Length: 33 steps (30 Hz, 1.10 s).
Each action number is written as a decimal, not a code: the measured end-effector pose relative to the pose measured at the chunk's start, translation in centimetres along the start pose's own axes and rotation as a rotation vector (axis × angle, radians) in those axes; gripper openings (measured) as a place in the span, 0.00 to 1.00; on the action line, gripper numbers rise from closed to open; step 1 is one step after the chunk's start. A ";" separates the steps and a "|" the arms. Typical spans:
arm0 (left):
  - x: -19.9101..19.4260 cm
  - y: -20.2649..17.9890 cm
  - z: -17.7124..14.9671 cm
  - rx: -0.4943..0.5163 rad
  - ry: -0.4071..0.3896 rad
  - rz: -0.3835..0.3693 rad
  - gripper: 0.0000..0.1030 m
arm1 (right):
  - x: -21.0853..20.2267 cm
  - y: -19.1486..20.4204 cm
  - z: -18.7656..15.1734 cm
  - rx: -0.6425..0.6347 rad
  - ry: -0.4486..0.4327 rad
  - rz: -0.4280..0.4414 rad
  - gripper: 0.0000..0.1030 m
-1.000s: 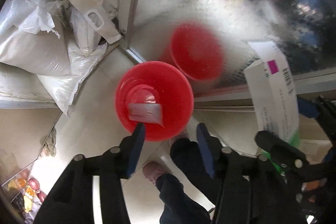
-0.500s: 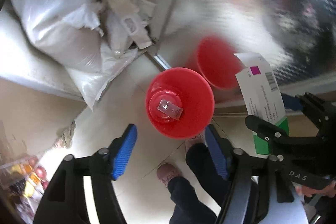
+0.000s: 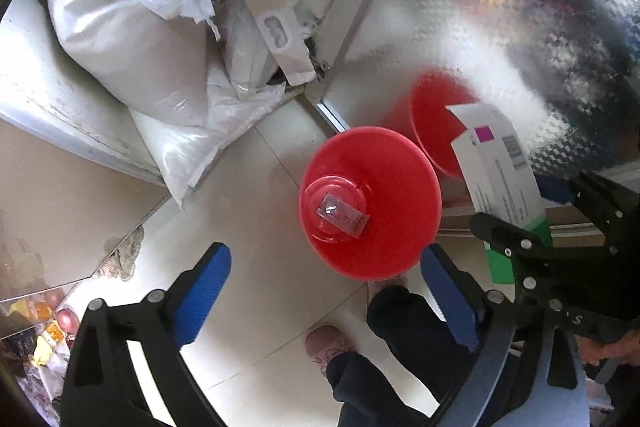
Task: Collect trash
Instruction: 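Open the left gripper to drop the packet into the red bucket, then drop the capsules box into the red bucket with the right gripper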
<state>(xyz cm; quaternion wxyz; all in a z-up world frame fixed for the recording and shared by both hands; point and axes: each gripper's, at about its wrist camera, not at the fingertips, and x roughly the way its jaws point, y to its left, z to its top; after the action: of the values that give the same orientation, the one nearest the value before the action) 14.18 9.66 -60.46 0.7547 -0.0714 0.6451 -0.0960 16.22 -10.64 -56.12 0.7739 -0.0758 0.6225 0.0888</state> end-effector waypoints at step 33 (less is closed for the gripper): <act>-29.2 -4.0 -0.7 0.020 -0.200 0.059 1.00 | -28.3 2.7 -0.1 -0.019 -0.259 -0.062 0.91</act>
<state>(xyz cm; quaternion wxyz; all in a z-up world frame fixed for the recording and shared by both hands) 8.89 12.68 -31.57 0.8184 -0.0542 0.5674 -0.0726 9.57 -9.30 -28.51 0.8494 -0.0902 0.5138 0.0799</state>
